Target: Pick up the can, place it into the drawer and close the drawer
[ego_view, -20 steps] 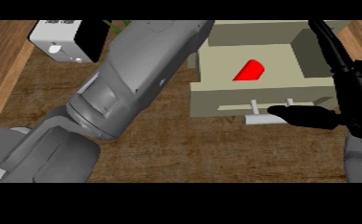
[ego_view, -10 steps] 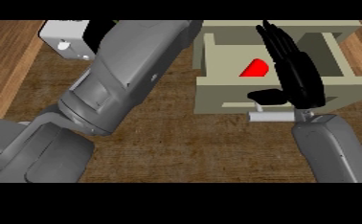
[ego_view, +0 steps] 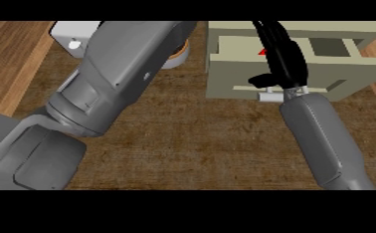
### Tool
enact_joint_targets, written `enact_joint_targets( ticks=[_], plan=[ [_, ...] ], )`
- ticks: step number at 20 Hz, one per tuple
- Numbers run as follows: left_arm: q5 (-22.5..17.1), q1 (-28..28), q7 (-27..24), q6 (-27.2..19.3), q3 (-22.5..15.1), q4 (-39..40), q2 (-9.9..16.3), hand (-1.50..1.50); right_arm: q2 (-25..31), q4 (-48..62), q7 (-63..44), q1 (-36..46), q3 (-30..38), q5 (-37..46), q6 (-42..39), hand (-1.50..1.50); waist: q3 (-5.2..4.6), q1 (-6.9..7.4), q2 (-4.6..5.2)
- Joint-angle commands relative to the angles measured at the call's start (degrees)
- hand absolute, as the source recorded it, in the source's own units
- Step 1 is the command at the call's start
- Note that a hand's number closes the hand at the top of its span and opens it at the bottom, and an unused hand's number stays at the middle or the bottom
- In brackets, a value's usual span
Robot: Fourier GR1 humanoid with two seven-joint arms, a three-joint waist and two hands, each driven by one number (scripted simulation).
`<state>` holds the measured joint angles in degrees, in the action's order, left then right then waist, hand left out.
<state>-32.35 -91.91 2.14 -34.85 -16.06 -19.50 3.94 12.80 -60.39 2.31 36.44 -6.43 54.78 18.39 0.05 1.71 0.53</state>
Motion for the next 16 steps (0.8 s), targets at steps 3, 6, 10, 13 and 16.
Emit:
enact_joint_targets(
  ticks=[3,6,10,13,16],
  plan=[
    [1.0,2.0,3.4,3.0,-0.2,-3.2,5.3,-1.50,-2.2,14.4,-0.6,9.4,3.2,4.4,10.1,-1.50,0.00,1.46,0.05],
    [1.5,5.6,3.9,2.8,-0.7,-7.0,6.5,-1.50,-2.5,19.6,0.2,11.8,4.8,4.9,13.9,-1.50,-0.03,2.02,-0.35],
    [1.1,7.9,6.2,5.8,-0.6,-9.7,8.3,-1.50,-1.9,26.8,0.4,19.0,7.1,5.2,16.3,-1.50,-0.01,2.70,0.02],
    [2.2,10.7,5.3,4.4,-1.5,-12.6,8.2,-1.50,-3.2,31.9,-0.3,22.0,7.2,7.1,20.0,-1.50,-0.03,3.11,0.15],
    [2.4,10.9,7.8,4.0,-2.0,-14.9,8.3,-1.50,-1.5,35.5,0.5,24.6,8.8,7.0,22.1,-1.50,-0.01,4.27,0.35]
  ],
)
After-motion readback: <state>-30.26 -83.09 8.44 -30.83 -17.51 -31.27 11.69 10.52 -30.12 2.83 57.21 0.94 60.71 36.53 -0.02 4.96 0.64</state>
